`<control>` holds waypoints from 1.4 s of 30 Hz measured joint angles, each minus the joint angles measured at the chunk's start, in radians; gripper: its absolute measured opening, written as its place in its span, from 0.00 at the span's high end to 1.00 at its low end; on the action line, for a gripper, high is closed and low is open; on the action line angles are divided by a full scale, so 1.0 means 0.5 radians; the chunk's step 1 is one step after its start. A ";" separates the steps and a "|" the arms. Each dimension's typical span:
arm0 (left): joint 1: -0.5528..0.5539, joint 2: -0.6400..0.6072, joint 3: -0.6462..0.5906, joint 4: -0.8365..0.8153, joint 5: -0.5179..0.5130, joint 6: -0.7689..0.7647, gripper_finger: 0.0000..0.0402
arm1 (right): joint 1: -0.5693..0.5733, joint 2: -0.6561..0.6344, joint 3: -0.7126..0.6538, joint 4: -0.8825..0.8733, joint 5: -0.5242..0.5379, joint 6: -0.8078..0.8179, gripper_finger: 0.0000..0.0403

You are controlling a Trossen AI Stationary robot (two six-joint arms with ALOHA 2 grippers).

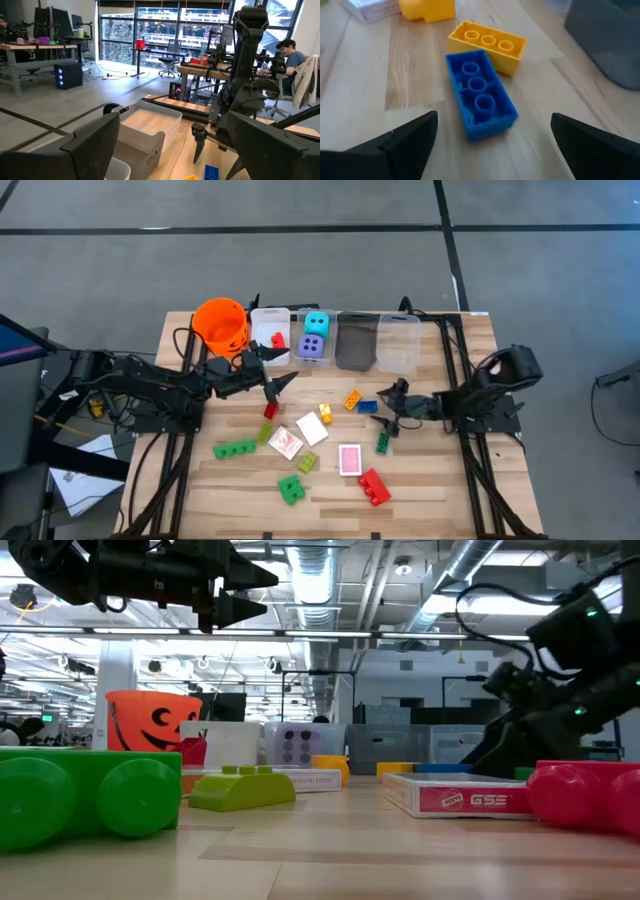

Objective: Pick & Place Toys
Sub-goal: Put the blue game piece into the black bin

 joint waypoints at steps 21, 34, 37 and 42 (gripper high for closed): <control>0.000 0.000 0.002 -0.035 0.000 0.001 0.11 | -0.089 0.427 0.179 0.276 -0.258 -0.057 0.26; 0.000 0.000 0.002 -0.037 0.000 0.001 0.11 | -0.090 0.394 0.176 0.272 -0.269 -0.058 0.66; 0.000 0.000 0.002 -0.037 0.000 0.000 0.11 | -0.081 0.292 0.166 0.225 -0.254 -0.057 0.66; 0.000 0.000 0.002 -0.037 0.000 0.000 0.11 | -0.062 -0.019 0.170 0.247 -0.208 -0.056 0.63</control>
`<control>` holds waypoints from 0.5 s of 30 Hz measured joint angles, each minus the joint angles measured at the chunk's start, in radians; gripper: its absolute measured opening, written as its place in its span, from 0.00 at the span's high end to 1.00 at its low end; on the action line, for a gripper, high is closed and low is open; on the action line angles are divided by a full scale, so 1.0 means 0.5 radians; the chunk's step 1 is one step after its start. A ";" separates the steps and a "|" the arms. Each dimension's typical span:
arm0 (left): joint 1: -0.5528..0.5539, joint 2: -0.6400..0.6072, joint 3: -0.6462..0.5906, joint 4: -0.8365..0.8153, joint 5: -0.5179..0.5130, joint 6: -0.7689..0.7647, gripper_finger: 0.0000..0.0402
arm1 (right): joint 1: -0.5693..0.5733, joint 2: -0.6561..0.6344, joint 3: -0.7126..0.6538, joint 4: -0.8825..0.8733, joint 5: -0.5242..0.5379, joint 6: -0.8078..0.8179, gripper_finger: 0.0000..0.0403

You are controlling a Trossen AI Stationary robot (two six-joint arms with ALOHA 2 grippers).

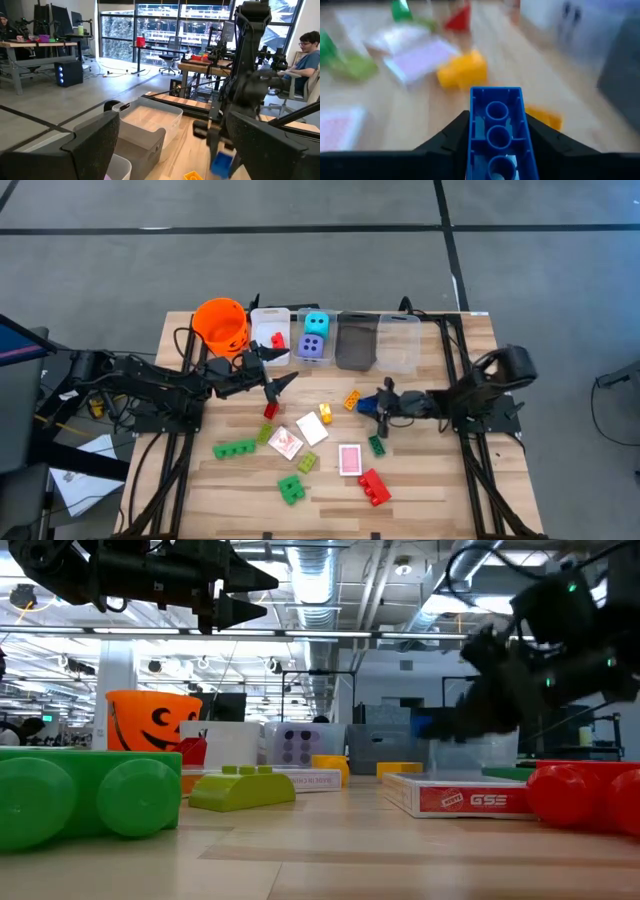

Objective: Pick & Place Toys
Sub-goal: Put the blue game piece into the black bin

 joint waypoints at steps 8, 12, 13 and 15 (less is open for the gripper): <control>0.046 0.000 0.000 0.002 0.001 0.001 0.11 | -0.105 -0.453 -0.001 0.005 0.022 -0.231 0.63; 0.147 0.000 0.000 0.067 0.001 0.066 0.11 | -0.242 -0.595 0.000 0.001 0.016 -0.440 0.77; 0.175 0.000 0.000 0.106 -0.005 0.114 0.11 | -0.283 -0.622 0.001 -0.002 0.016 -0.481 0.81; 0.232 0.000 0.000 0.178 -0.005 0.170 0.11 | -0.360 -0.669 0.004 0.000 0.014 -0.545 0.87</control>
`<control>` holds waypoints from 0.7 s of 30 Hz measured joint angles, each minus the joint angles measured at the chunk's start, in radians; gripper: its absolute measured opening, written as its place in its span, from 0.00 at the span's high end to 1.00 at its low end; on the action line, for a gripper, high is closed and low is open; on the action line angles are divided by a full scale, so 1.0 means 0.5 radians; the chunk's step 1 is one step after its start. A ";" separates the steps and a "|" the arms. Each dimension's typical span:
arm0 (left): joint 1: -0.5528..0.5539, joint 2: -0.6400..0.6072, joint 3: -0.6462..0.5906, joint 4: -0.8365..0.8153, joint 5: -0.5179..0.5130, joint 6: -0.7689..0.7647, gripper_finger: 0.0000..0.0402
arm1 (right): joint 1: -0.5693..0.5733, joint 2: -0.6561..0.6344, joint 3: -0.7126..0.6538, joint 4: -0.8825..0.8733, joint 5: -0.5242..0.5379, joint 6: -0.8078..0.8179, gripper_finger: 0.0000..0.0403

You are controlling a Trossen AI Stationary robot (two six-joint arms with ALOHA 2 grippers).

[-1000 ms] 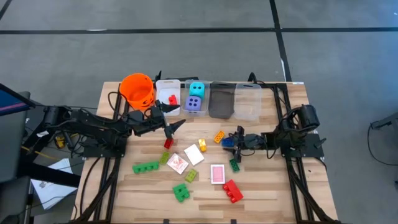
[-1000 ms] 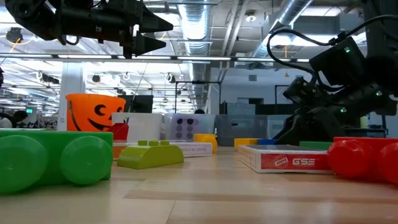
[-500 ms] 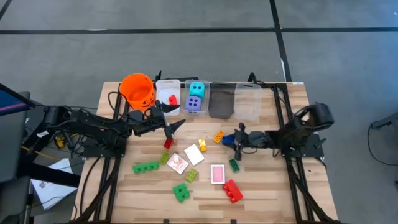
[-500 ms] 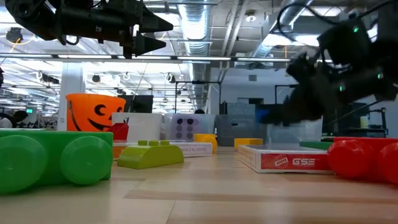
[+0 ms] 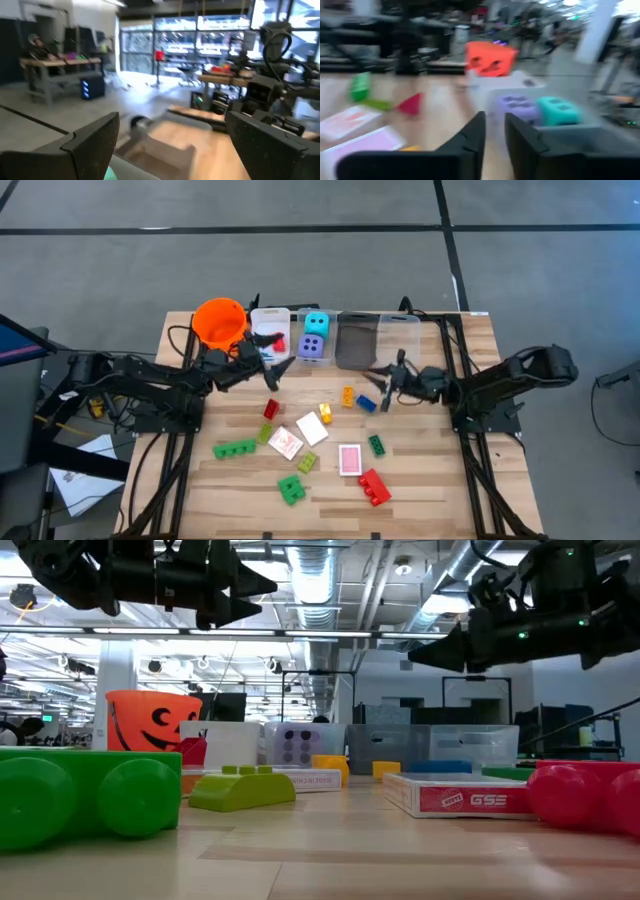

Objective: Pick & Place Toys
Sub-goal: Put the blue game piece into the black bin

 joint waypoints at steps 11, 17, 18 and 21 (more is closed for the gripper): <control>0.214 0.000 0.000 0.195 0.001 0.088 0.11 | -0.138 0.008 0.003 -0.295 -0.127 0.250 0.93; 0.198 0.000 0.000 0.170 0.005 0.054 0.11 | -0.056 0.014 0.003 -0.606 -0.124 0.664 0.70; 0.193 0.000 0.000 0.152 0.006 0.038 0.11 | -0.025 0.014 0.003 -0.639 -0.123 0.713 0.66; 0.182 0.000 0.000 0.077 0.007 -0.009 0.11 | 0.097 0.014 0.003 -0.696 -0.054 0.825 0.52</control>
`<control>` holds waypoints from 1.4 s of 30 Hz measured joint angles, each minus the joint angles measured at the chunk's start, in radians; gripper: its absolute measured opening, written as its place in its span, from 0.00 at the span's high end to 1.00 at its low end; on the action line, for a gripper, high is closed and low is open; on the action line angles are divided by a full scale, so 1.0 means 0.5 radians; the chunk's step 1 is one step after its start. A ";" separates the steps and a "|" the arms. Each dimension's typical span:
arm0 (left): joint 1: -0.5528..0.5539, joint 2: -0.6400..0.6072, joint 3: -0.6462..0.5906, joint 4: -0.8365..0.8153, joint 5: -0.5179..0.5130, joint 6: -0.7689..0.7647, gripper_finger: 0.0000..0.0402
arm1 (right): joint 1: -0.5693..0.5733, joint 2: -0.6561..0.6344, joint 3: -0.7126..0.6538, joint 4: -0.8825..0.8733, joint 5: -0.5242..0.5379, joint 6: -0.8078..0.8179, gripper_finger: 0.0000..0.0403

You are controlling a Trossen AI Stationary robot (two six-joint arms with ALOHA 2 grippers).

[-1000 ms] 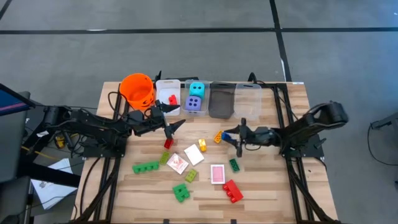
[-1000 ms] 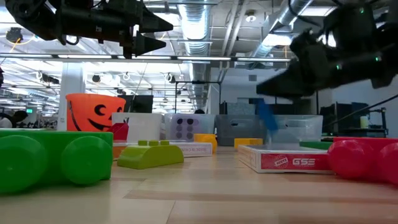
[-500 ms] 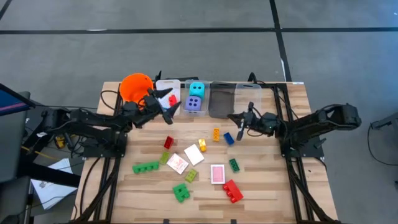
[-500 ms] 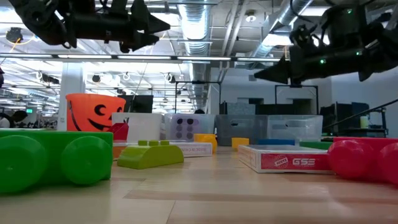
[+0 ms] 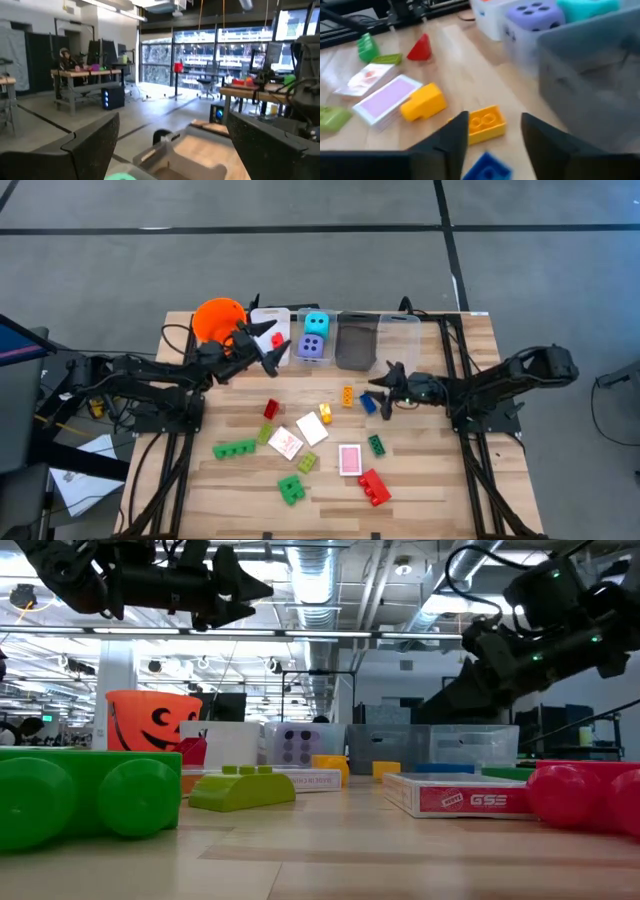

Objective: Pick & Place Toys
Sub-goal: Put the blue game piece into the black bin

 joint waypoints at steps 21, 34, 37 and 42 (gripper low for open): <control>-0.003 0.000 0.000 -0.010 -0.001 -0.070 0.11 | 0.922 0.508 0.148 -0.367 1.243 1.086 0.39; -0.102 0.000 0.000 -0.083 -0.002 -0.054 0.11 | 0.858 1.078 0.848 -0.916 1.367 1.162 0.39; -0.104 0.000 0.000 -0.091 -0.002 -0.053 0.11 | 0.882 1.062 0.943 -1.159 1.457 1.170 0.39; -0.104 0.000 0.000 -0.134 -0.002 -0.051 0.11 | 0.952 1.001 1.043 -1.426 1.682 1.169 0.39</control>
